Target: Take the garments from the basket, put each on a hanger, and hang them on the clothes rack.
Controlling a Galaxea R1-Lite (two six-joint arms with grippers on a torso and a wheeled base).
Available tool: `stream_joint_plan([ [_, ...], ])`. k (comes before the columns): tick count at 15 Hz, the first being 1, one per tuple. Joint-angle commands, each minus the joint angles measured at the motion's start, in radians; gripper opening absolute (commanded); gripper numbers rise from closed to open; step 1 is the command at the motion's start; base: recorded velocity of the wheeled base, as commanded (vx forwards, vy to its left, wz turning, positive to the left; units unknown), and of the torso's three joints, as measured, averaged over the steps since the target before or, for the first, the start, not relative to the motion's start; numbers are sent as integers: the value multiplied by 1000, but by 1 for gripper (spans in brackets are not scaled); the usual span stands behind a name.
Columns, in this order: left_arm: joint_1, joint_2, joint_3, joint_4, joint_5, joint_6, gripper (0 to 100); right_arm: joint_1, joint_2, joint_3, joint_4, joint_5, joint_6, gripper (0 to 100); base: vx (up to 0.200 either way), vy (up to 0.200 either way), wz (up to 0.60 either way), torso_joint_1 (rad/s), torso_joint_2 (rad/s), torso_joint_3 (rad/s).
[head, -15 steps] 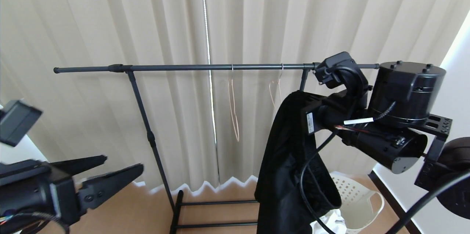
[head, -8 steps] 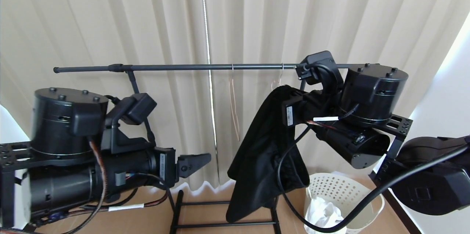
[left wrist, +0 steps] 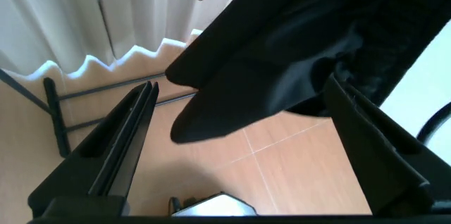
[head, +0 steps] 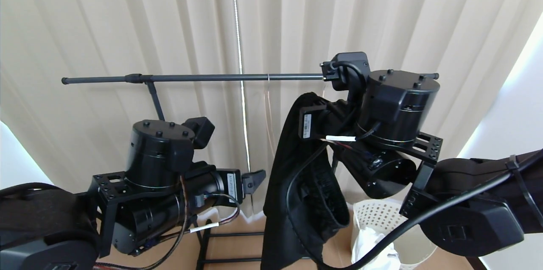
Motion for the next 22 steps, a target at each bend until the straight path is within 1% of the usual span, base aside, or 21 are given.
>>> stream_joint_plan([
  [1,-13,29,1,-5,6,-4,100,10,30,-20,0,-4,6,0,0,0,0,0,0,0],
  [2,-21,70,2,-50,36,-30,100,27,35,-23,0,-7,34,0,0,0,0,0,0,0],
  [3,-33,84,4,-73,53,-41,100,36,36,-21,0,-7,46,0,0,0,0,0,0,0],
  [5,-58,99,4,-103,87,-44,100,55,41,-27,0,-27,52,0,0,0,0,0,0,0],
  [8,-85,99,25,-188,90,-55,100,62,62,-44,0,-34,59,0,0,0,0,0,0,0],
  [9,-91,101,30,-201,90,-55,100,62,67,-46,0,-34,62,0,0,0,0,0,0,0],
  [10,-108,102,41,-228,92,-55,100,85,76,-60,0,-36,80,0,0,0,0,0,0,0],
  [15,-118,102,48,-261,93,-56,100,108,110,-79,0,-70,85,0,0,0,0,0,0,0],
  [18,-118,110,44,-263,96,-55,100,114,110,-79,-2,-70,86,0,0,0,0,0,0,0],
  [20,-118,148,25,-261,147,-55,100,127,104,-78,-2,-70,86,0,0,0,0,0,0,0],
  [22,-114,191,2,-261,211,-52,100,125,99,-79,-2,-97,85,0,0,0,0,0,0,0],
])
